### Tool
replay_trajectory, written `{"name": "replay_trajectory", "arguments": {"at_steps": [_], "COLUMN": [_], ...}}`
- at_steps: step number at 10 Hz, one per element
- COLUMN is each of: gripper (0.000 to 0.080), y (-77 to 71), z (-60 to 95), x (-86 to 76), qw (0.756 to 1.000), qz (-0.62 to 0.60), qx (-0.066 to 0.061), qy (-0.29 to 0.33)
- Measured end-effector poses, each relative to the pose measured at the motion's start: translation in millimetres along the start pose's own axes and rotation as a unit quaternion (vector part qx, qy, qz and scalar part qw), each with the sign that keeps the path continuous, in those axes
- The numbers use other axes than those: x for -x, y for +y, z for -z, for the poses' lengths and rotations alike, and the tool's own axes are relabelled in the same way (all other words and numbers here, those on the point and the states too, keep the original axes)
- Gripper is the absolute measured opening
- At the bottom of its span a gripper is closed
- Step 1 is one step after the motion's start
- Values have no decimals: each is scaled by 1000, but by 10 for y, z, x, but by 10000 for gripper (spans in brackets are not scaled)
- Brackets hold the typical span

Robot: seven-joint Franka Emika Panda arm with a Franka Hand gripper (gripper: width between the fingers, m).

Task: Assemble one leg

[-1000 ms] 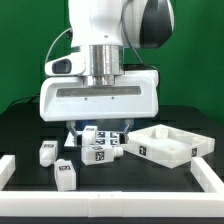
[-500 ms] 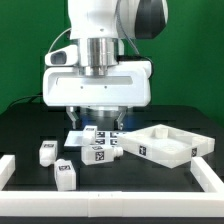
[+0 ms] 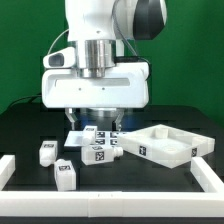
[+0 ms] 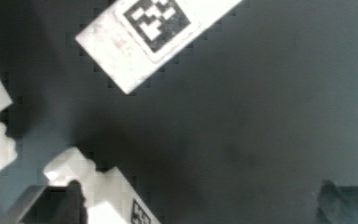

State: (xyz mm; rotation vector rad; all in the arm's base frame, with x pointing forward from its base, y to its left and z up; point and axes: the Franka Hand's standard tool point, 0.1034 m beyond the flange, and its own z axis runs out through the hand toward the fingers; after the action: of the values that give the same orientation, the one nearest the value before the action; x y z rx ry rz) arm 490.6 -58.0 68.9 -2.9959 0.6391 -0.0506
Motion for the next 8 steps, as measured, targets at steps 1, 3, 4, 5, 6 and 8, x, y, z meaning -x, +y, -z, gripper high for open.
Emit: {"name": "replay_trajectory", "arguments": {"at_steps": [1,3,4,5,6,8], "gripper": [649,649,649,649,649,649], "y": [121,204,176,171,177,186], "z": [-114,-249,-246,-242,-284,-506], "x": [126,61,114,106,140,300], "qw": [999,999,999,999,999,995], "qz": [-41,-45,-43,-43,-51,-102], "qx": [2,3,2,1,2,0], "qy": [-24,26,10,10,5,-18]}}
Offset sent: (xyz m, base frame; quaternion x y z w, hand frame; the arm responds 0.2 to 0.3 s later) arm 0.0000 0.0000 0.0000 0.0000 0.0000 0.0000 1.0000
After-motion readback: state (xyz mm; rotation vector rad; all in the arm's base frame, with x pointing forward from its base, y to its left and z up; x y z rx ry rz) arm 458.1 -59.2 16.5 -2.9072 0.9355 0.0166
